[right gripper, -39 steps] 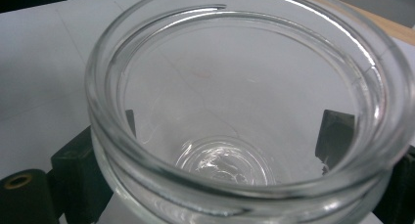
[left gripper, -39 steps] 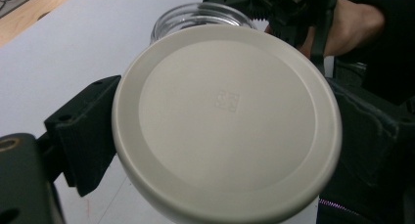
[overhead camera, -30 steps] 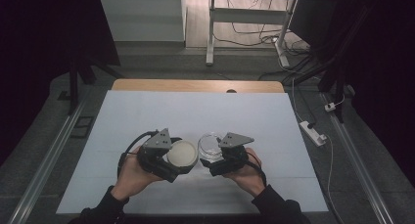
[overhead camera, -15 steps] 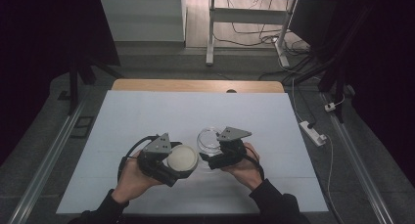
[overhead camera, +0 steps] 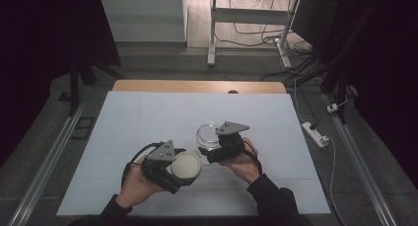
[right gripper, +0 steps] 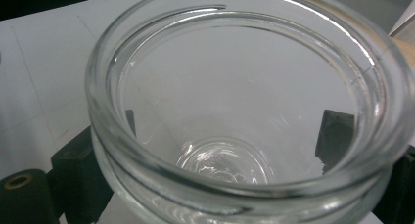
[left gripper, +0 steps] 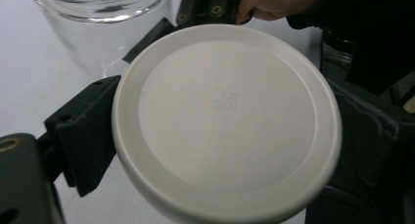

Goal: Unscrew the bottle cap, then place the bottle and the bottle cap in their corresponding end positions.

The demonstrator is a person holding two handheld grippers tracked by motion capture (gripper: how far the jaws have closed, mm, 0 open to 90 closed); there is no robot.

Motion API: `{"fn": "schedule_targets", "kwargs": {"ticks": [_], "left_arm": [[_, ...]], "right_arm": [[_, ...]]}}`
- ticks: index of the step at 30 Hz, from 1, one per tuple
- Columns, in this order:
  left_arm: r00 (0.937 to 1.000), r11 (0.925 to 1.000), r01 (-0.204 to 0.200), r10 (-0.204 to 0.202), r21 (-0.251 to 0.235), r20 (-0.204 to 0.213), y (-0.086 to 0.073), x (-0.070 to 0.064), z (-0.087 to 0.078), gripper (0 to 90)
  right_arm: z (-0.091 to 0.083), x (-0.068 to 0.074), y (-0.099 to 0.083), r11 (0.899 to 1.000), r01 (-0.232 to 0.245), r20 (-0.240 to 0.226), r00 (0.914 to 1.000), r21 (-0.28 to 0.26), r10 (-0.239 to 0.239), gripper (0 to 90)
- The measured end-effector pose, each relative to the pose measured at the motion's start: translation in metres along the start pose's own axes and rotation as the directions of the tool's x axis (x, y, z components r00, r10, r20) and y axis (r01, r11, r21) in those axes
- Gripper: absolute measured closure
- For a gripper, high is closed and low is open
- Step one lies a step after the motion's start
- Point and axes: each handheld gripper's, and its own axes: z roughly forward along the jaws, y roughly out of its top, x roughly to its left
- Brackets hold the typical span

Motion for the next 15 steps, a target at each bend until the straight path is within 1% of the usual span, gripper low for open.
{"fn": "schedule_targets", "kwargs": {"ticks": [9, 15], "left_arm": [[1.0, 1.0, -0.004, 0.004, 0.003, 0.005, -0.003, -0.002, 0.012, 8.0], [1.0, 0.9999, -0.007, 0.007, 0.01, 0.005, -0.006, 0.0, 0.02, 8.0]], "right_arm": [[0.008, -0.006, 0.004, 1.0, -0.004, 0.005, 1.0, 0.001, 0.004, 6.4], [0.016, -0.01, 0.008, 1.0, -0.003, 0.008, 1.0, 0.006, 0.003, 6.4]]}}
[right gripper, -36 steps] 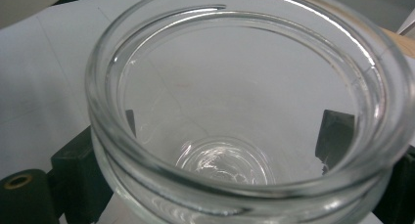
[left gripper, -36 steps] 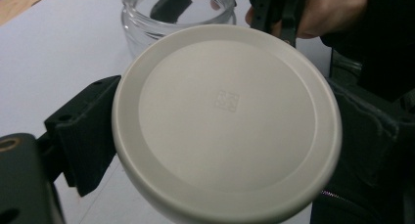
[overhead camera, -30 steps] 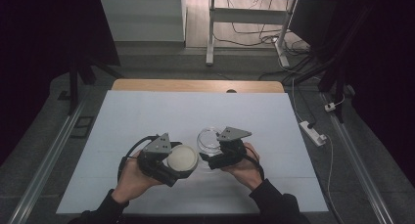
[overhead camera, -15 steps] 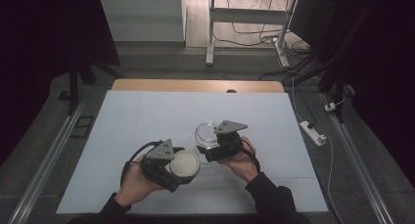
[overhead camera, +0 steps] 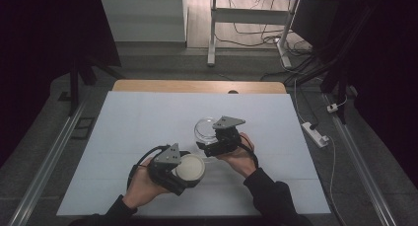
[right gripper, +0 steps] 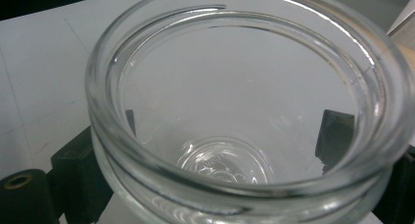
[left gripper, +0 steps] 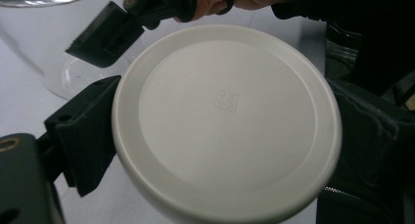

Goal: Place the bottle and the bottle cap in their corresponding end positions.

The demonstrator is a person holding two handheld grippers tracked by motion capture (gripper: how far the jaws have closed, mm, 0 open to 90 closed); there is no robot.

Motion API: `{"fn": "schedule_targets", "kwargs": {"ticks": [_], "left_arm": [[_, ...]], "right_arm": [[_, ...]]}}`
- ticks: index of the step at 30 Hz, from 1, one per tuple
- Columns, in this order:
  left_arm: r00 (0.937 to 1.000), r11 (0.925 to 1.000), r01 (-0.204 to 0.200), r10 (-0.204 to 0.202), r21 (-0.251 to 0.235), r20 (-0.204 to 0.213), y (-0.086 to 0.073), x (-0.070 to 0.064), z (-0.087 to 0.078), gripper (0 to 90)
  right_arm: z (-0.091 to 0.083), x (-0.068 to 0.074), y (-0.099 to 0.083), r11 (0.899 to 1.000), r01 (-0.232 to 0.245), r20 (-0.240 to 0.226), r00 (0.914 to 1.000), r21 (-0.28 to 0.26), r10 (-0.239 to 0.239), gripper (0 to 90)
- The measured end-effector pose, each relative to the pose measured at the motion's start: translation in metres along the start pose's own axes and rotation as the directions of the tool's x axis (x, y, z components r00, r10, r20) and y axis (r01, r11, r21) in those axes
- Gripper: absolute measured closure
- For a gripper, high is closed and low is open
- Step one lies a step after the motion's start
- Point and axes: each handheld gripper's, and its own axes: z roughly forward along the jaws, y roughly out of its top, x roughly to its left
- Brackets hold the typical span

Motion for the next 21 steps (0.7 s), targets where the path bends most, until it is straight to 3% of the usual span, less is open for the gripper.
{"fn": "schedule_targets", "kwargs": {"ticks": [21], "left_arm": [[0.9999, 1.0, 0.007, -0.007, 0.005, -0.014, -0.007, 0.006, 0.024, 8.0]], "right_arm": [[0.02, -0.012, 0.006, 1.0, -0.004, 0.014, 0.9999, 0.007, 0.004, 6.4]]}}
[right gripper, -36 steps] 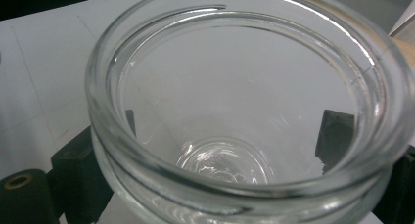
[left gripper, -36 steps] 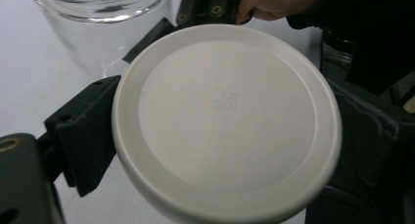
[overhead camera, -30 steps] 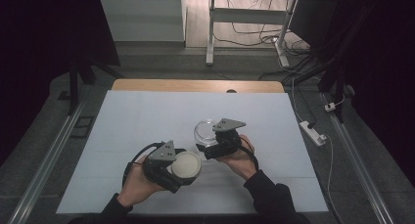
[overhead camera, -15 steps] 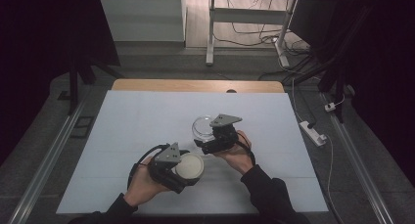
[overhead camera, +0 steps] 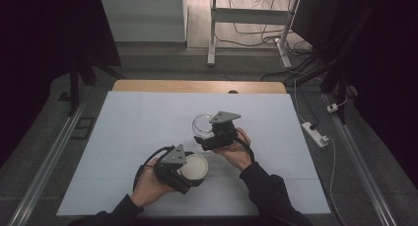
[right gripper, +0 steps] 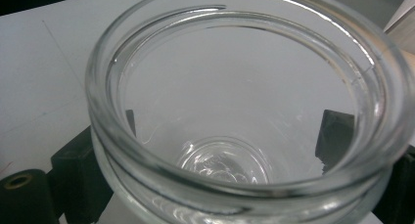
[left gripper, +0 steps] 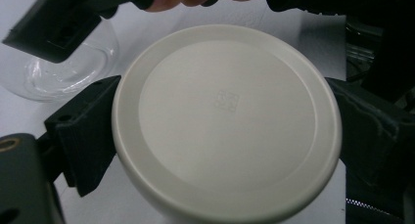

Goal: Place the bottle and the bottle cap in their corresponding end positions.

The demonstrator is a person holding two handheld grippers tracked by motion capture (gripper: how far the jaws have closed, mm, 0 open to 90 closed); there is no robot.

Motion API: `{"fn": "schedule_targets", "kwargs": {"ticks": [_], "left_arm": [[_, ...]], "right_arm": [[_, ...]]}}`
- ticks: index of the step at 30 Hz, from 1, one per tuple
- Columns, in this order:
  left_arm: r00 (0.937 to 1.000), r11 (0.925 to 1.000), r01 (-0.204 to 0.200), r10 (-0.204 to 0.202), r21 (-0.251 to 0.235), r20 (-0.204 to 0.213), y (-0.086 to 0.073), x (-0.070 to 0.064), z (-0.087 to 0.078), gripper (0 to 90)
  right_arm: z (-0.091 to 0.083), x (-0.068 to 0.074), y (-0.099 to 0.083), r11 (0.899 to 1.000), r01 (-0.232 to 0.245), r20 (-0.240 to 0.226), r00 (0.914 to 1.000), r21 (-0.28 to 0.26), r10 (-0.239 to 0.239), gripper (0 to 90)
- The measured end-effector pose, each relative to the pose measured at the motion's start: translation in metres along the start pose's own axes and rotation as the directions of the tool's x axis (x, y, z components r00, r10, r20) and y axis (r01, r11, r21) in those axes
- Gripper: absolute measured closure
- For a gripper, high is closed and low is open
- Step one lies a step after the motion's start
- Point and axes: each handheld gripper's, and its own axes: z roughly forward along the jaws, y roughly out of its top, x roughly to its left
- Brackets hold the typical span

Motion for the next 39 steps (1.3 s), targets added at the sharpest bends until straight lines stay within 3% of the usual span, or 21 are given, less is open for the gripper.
{"fn": "schedule_targets", "kwargs": {"ticks": [28, 39], "left_arm": [[0.9995, 0.9979, -0.023, 0.025, 0.061, -0.021, -0.013, 0.009, 0.041, 8.0], [0.999, 0.9959, 0.001, 0.003, 0.091, -0.045, -0.017, 0.016, 0.055, 8.0]], "right_arm": [[0.033, -0.019, 0.005, 1.0, -0.011, 0.035, 0.9993, 0.014, 0.01, 6.3], [0.046, -0.025, 0.008, 1.0, -0.008, 0.054, 0.9985, 0.021, 0.007, 6.4]]}}
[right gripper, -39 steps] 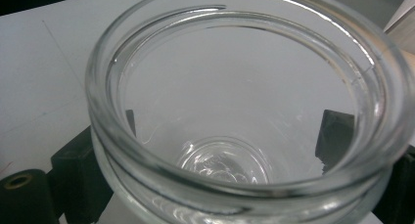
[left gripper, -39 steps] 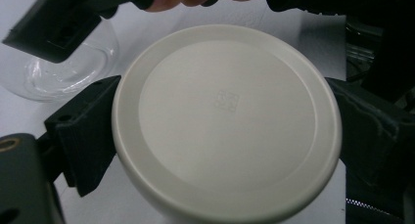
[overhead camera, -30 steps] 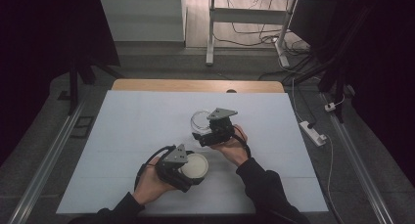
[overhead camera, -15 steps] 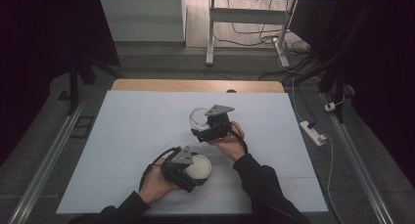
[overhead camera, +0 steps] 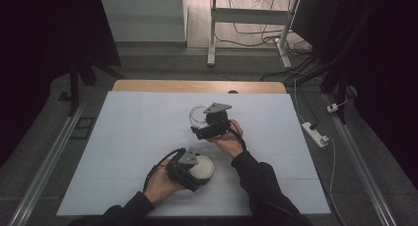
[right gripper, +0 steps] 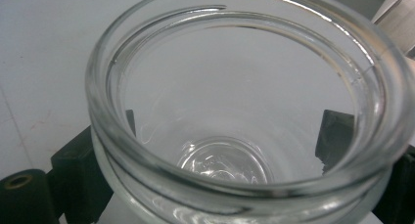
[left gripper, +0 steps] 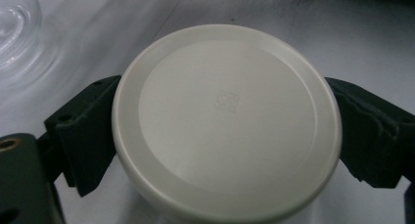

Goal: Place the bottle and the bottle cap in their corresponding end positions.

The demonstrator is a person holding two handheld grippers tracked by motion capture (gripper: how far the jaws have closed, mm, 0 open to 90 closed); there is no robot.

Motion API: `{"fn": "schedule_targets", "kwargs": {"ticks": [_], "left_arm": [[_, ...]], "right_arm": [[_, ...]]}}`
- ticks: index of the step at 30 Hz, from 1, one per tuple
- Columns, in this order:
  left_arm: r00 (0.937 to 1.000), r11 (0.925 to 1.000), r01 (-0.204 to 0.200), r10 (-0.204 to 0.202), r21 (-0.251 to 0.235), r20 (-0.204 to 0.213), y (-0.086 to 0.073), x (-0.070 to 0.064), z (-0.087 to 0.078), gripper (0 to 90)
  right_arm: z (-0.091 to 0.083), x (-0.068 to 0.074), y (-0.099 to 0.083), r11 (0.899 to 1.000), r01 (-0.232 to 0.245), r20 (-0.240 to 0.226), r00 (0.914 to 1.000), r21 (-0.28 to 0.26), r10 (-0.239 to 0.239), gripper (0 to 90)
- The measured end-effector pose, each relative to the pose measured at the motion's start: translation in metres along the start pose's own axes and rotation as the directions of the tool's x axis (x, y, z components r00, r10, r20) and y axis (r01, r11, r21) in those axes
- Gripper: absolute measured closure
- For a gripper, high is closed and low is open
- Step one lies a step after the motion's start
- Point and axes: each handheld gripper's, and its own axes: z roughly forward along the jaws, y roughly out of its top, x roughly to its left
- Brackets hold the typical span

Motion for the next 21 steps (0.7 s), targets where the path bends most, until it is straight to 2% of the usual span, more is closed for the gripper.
{"fn": "schedule_targets", "kwargs": {"ticks": [12, 21], "left_arm": [[0.9993, 0.9991, 0.031, -0.03, 0.029, -0.024, -0.002, 0.009, 0.008, 8.0], [0.9993, 0.9968, 0.034, -0.033, 0.072, -0.016, -0.002, 0.012, 0.015, 7.9]], "right_arm": [[0.012, -0.004, 0.001, 1.0, 0.001, 0.01, 0.9999, 0.008, -0.001, 6.3], [0.017, -0.004, 0.0, 1.0, 0.009, 0.016, 0.9998, 0.015, -0.01, 6.3]]}}
